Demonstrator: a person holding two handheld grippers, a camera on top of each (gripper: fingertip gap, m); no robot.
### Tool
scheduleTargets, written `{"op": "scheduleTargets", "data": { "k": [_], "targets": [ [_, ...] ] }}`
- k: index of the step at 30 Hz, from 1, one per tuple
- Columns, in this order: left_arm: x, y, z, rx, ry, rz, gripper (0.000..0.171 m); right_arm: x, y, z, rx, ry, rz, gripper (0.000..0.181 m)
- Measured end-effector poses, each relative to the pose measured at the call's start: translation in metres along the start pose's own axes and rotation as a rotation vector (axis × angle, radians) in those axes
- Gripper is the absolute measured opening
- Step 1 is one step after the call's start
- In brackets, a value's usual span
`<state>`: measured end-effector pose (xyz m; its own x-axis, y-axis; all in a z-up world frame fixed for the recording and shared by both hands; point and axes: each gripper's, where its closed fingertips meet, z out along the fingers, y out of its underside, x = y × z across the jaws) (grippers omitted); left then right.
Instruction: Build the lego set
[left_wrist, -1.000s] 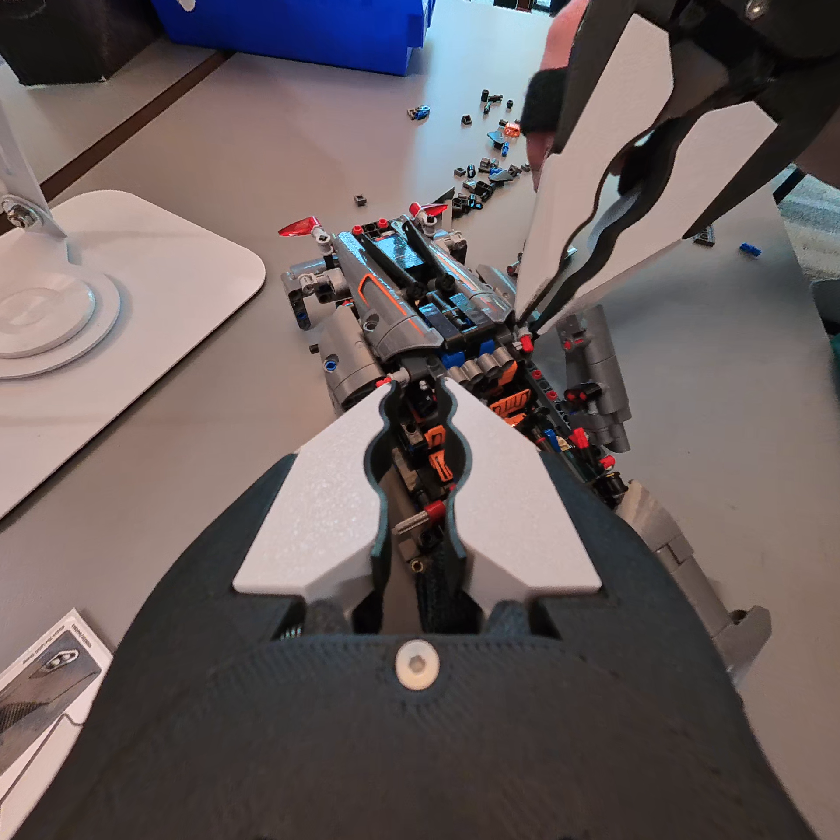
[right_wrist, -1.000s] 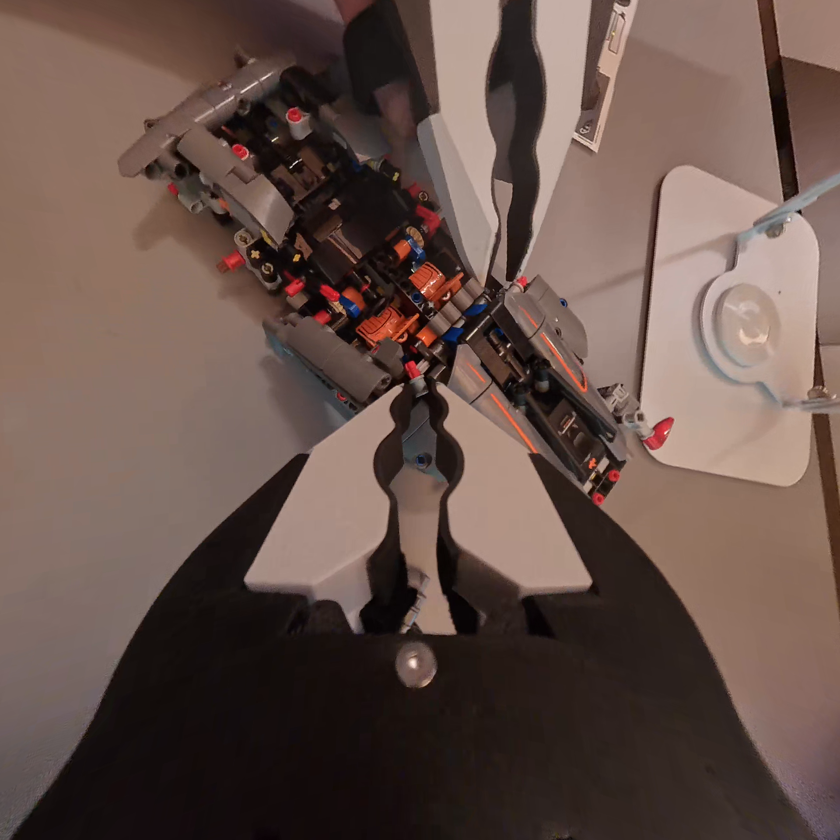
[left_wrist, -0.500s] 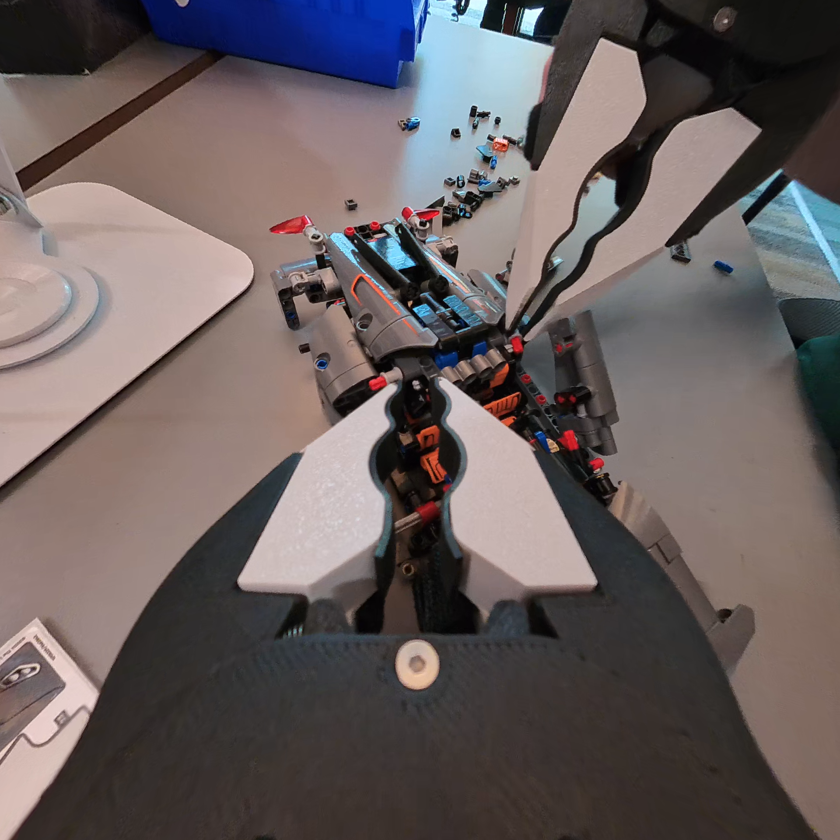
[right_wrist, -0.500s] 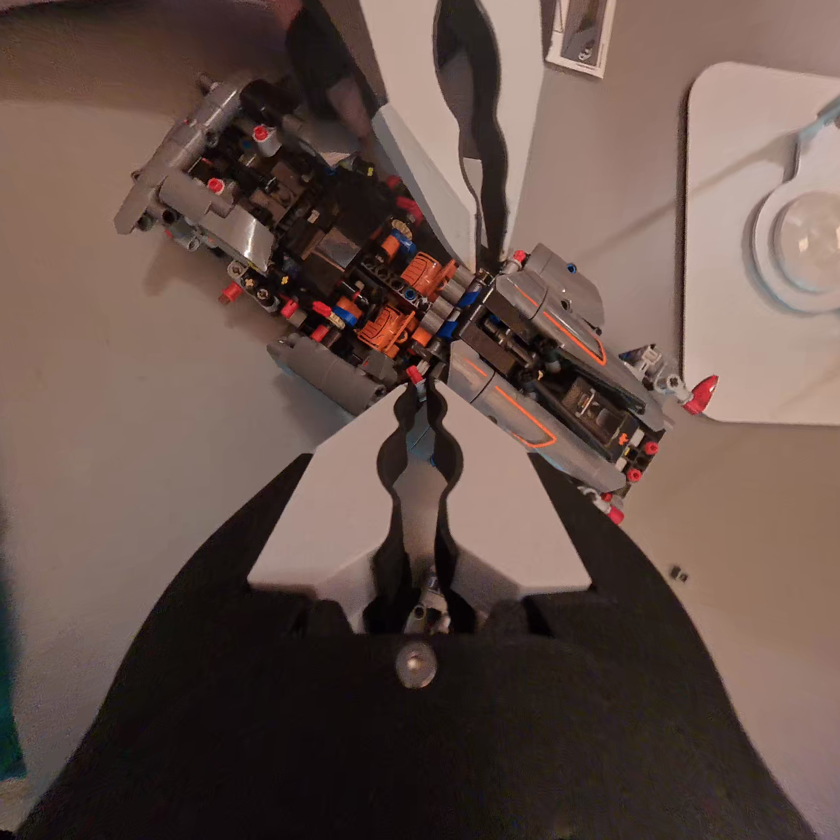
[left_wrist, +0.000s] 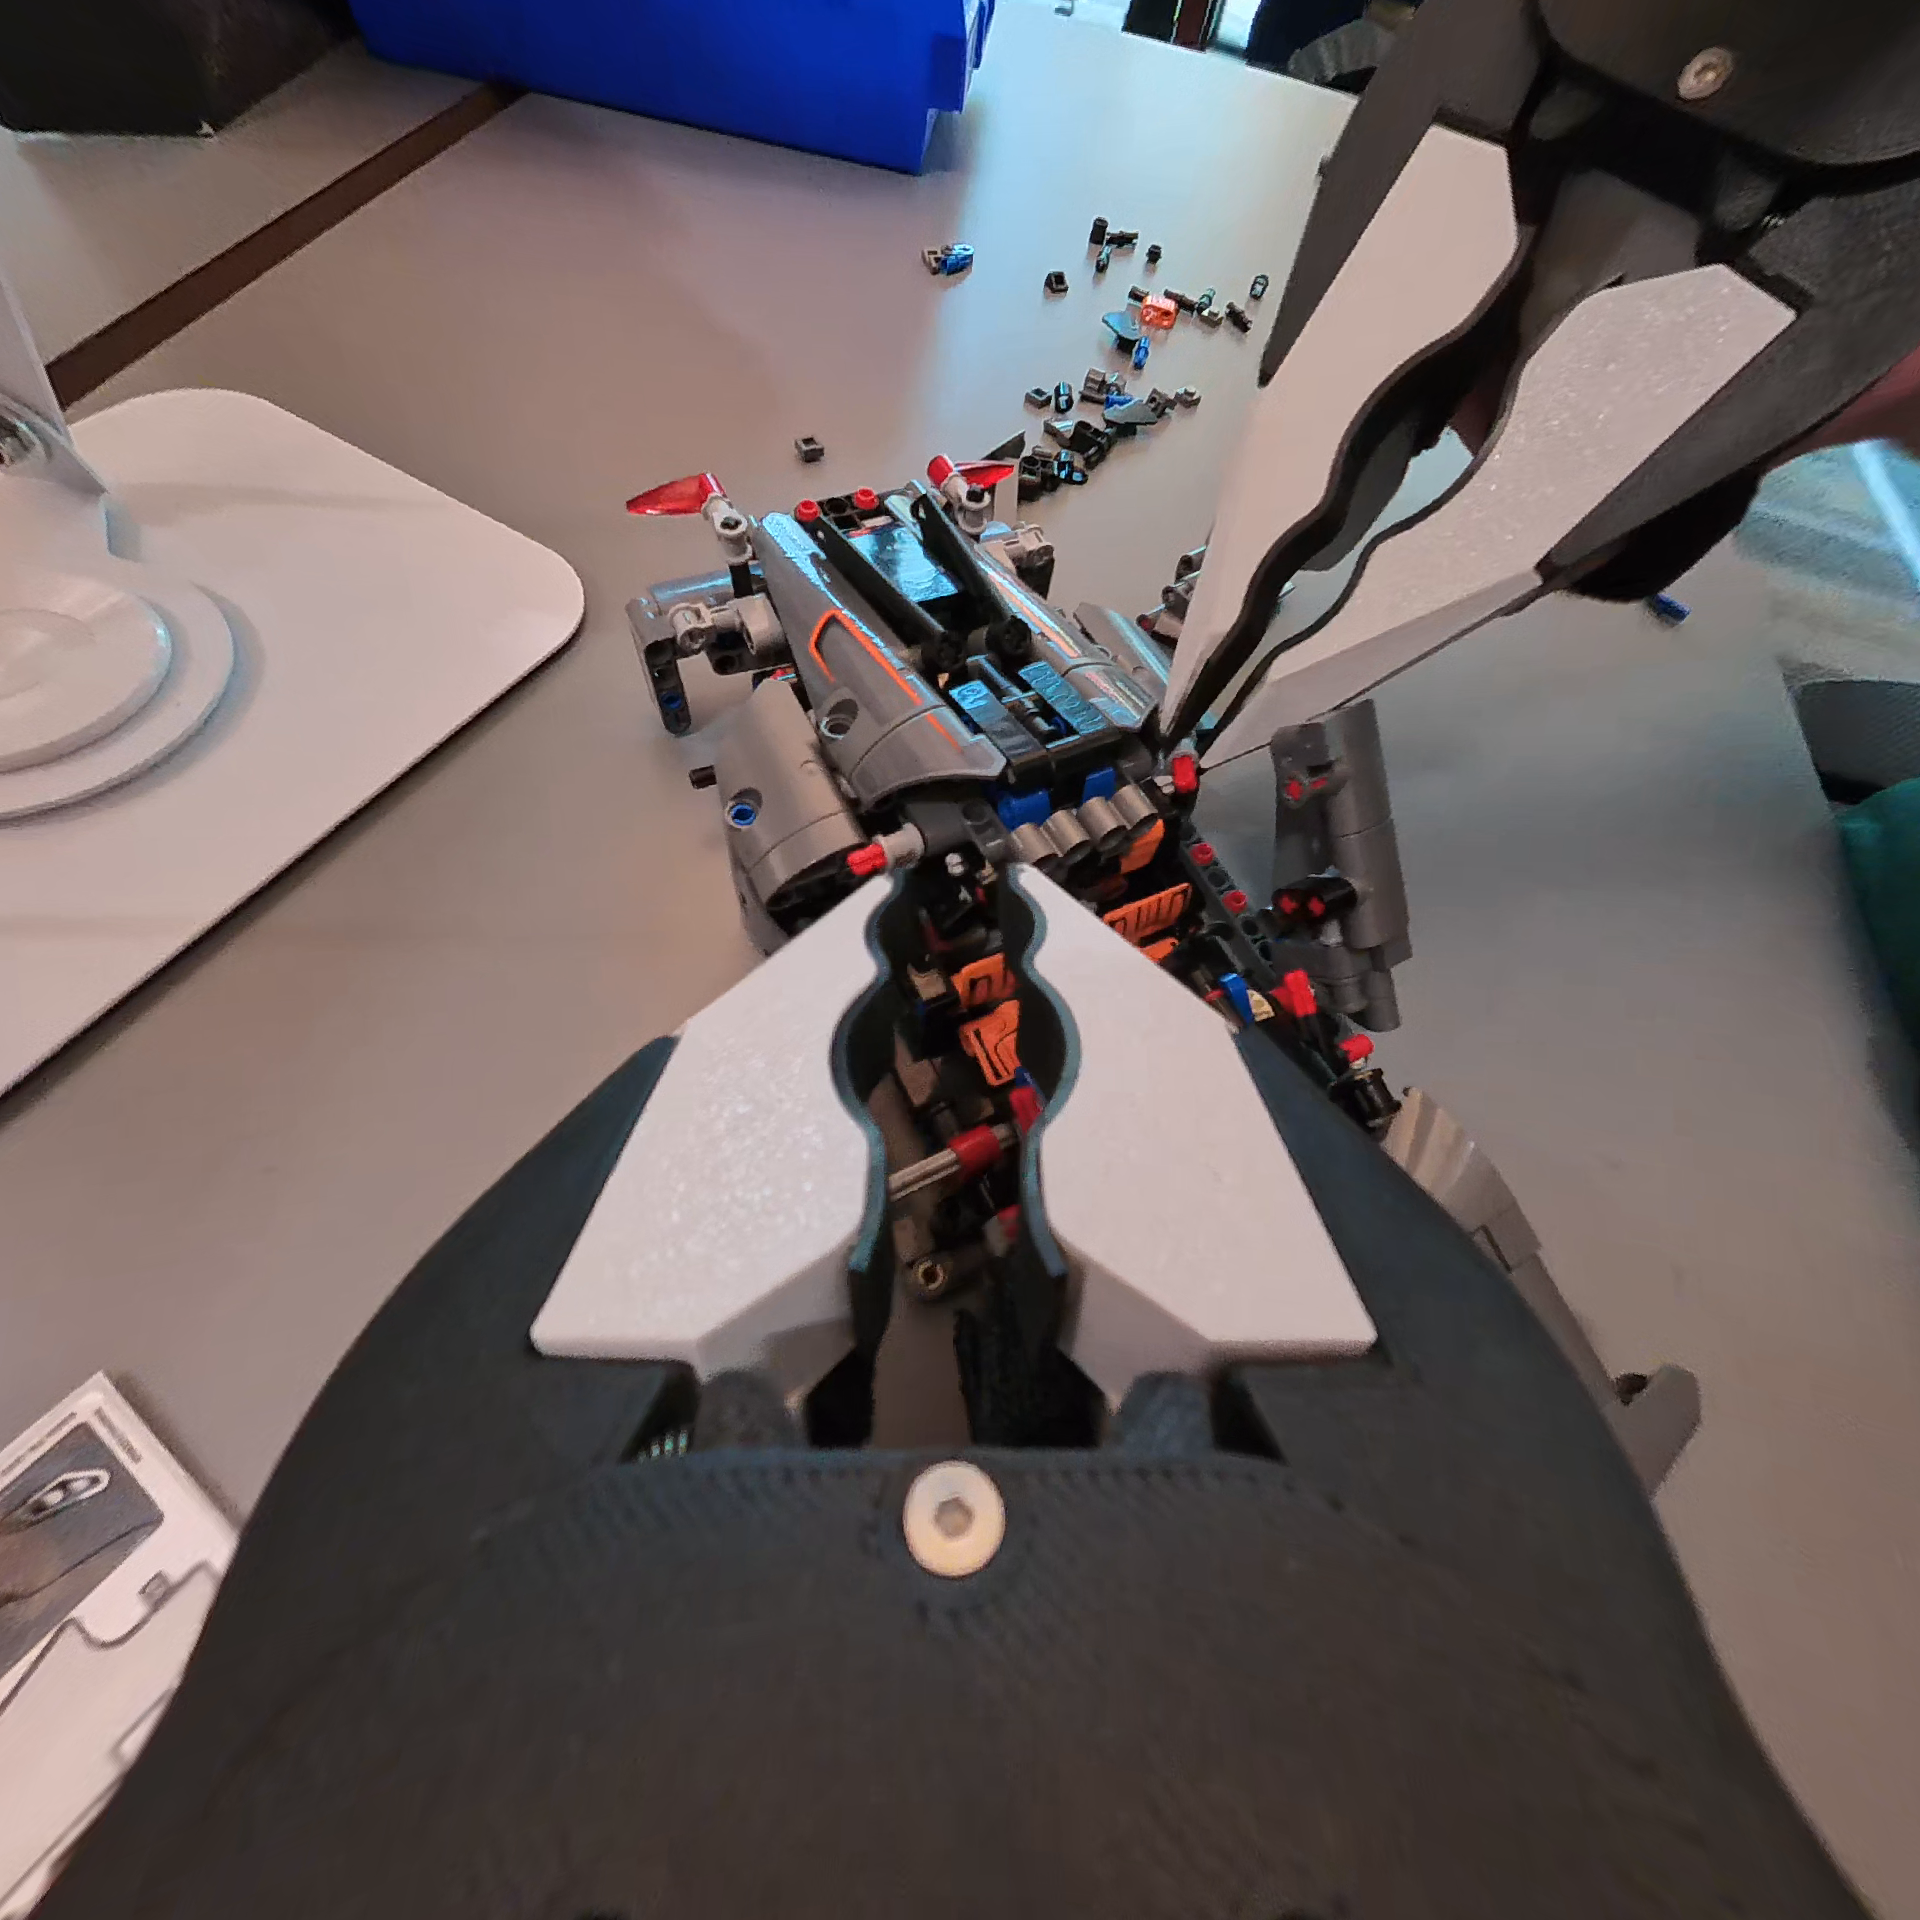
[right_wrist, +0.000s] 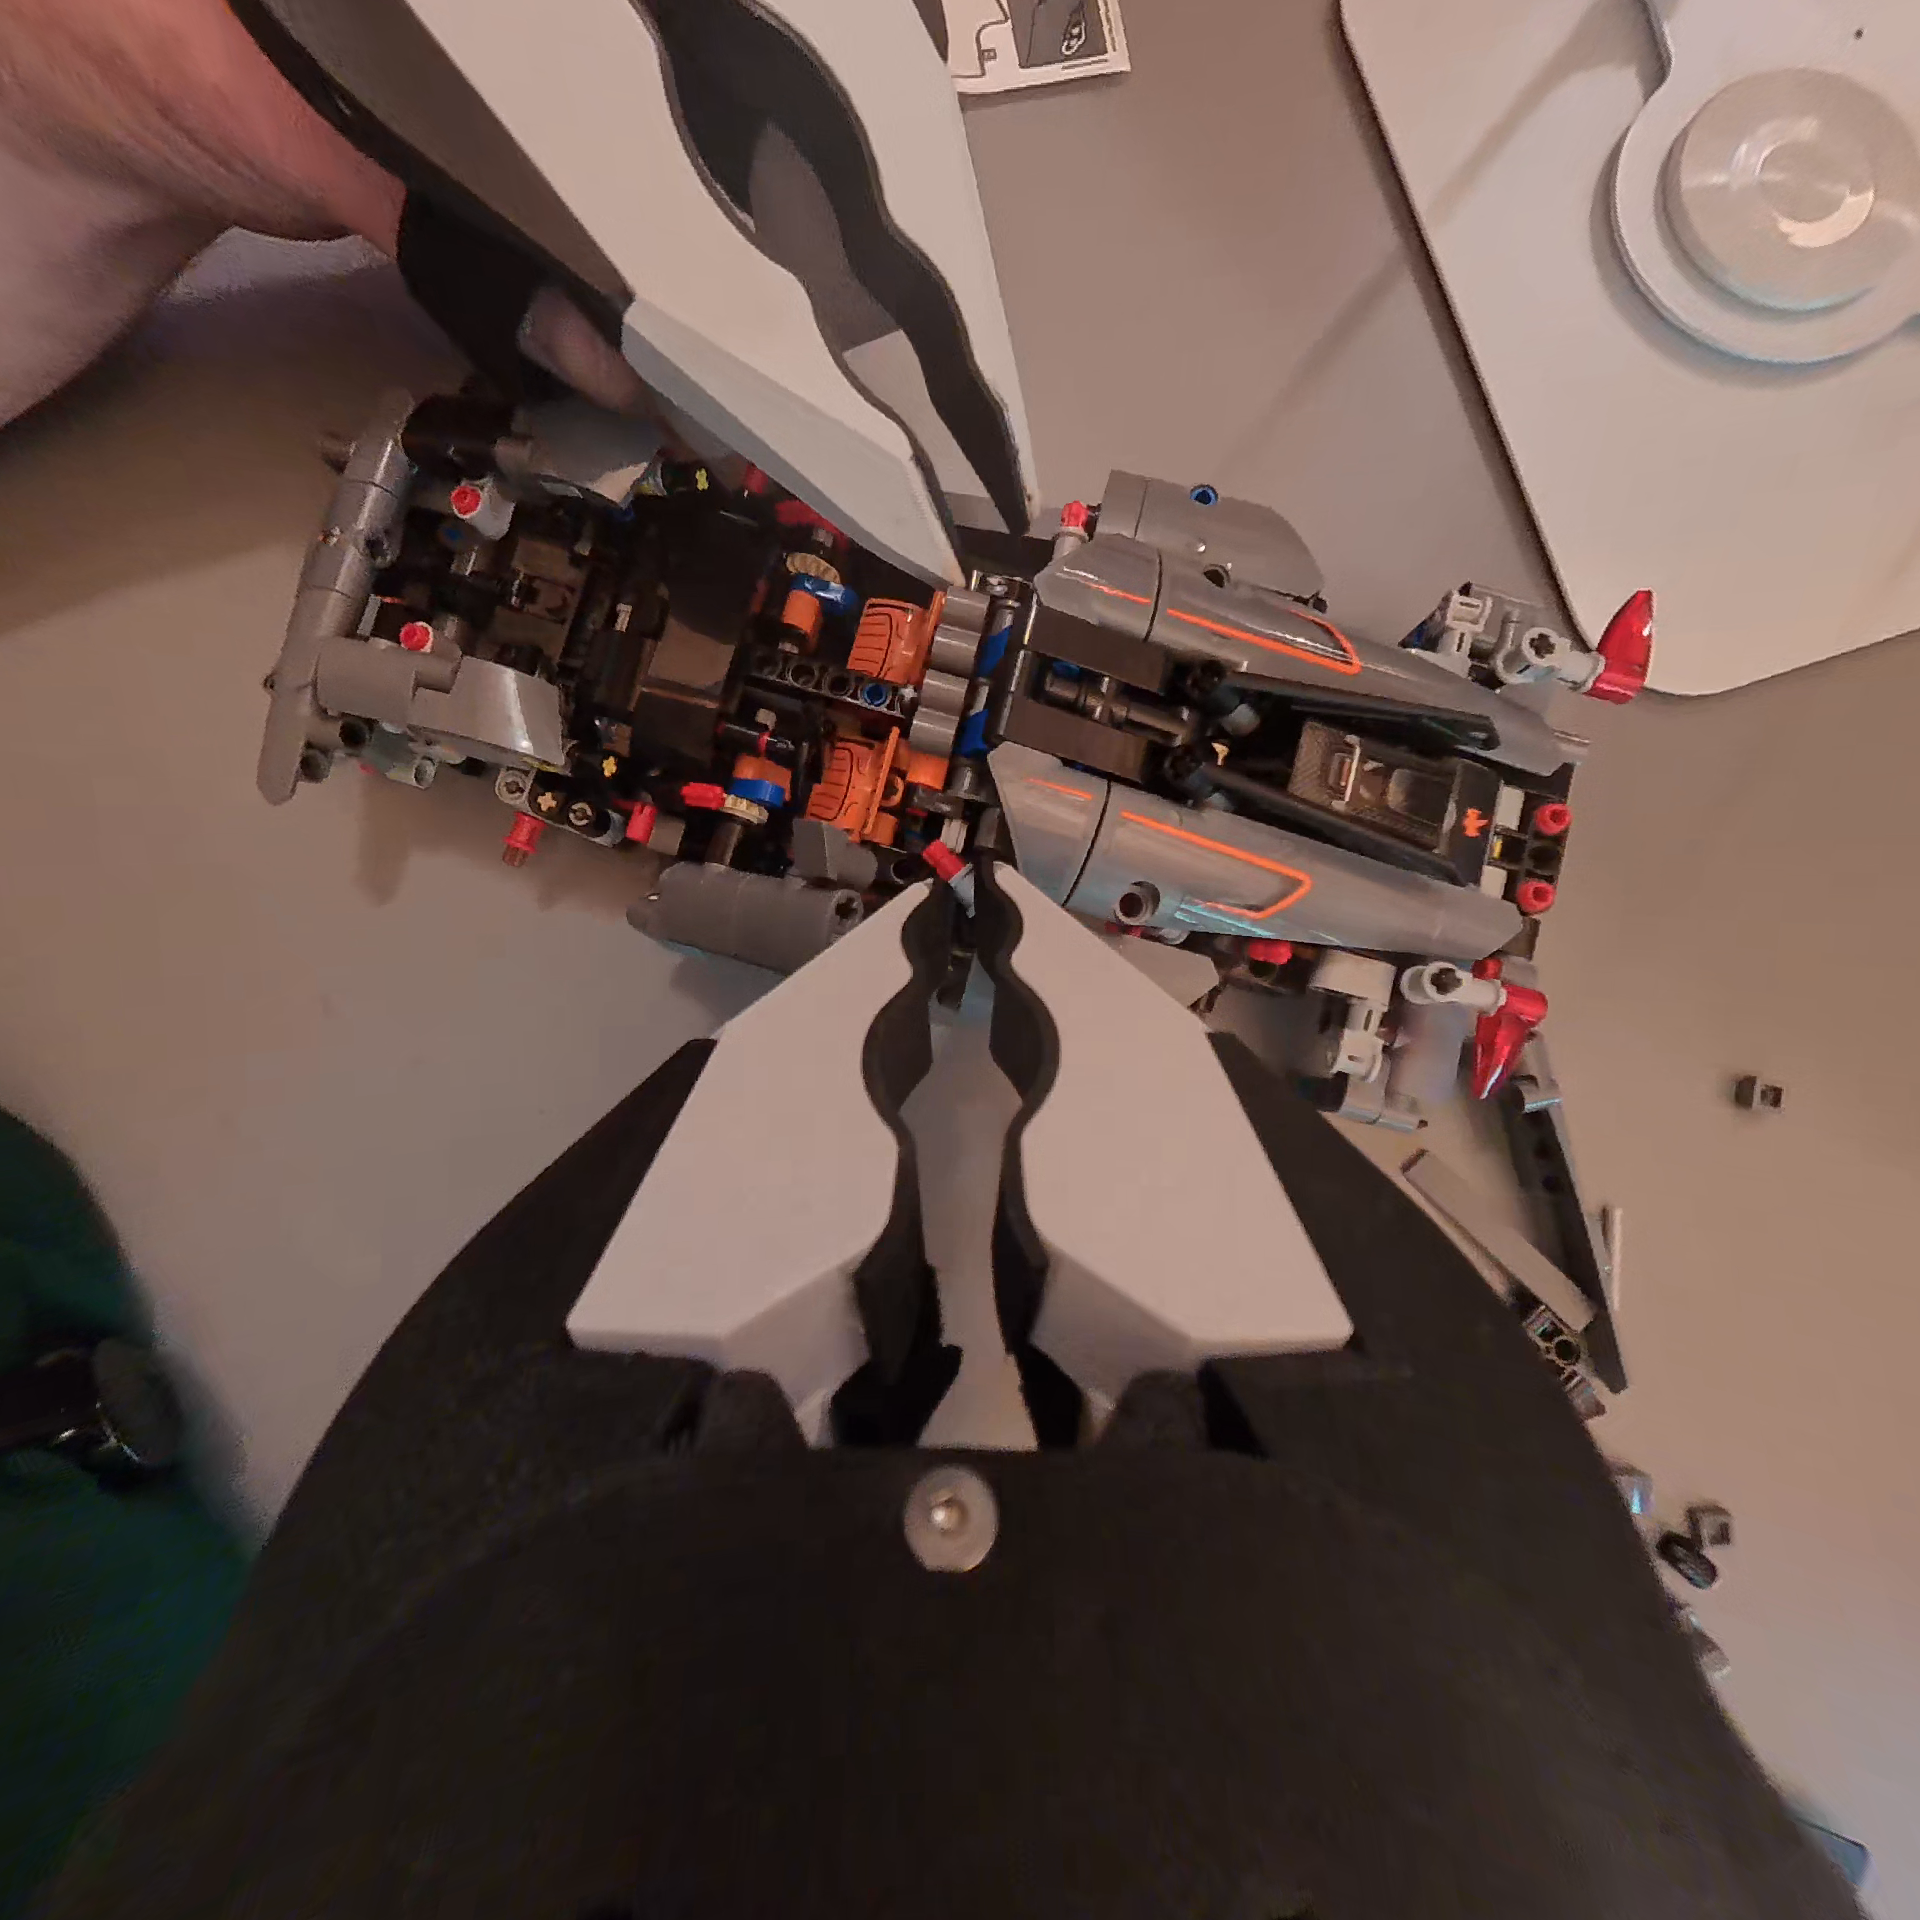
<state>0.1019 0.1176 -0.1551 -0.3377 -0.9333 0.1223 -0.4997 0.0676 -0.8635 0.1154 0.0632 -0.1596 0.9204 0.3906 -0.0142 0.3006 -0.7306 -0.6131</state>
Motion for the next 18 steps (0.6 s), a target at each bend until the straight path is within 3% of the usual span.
{"op": "scheduleTargets", "data": {
  "k": [2, 4, 11, 18],
  "targets": [
    [0.004, -0.008, -0.006, 0.015, -0.006, 0.043, 0.031, 0.001, 0.001, -0.001, 0.009, -0.01, 0.023, 0.002],
    [0.014, -0.021, -0.011, 0.056, 0.0, 0.089, 0.035, 0.001, 0.002, -0.003, 0.022, -0.013, 0.057, 0.0],
    [0.036, -0.015, 0.012, -0.052, -0.018, 0.256, 0.035, 0.0, 0.003, -0.006, 0.041, 0.007, 0.004, 0.0],
    [0.042, -0.025, 0.024, -0.075, -0.16, 0.419, 0.041, -0.002, 0.003, -0.008, 0.016, -0.01, -0.157, 0.0]
  ]
}}
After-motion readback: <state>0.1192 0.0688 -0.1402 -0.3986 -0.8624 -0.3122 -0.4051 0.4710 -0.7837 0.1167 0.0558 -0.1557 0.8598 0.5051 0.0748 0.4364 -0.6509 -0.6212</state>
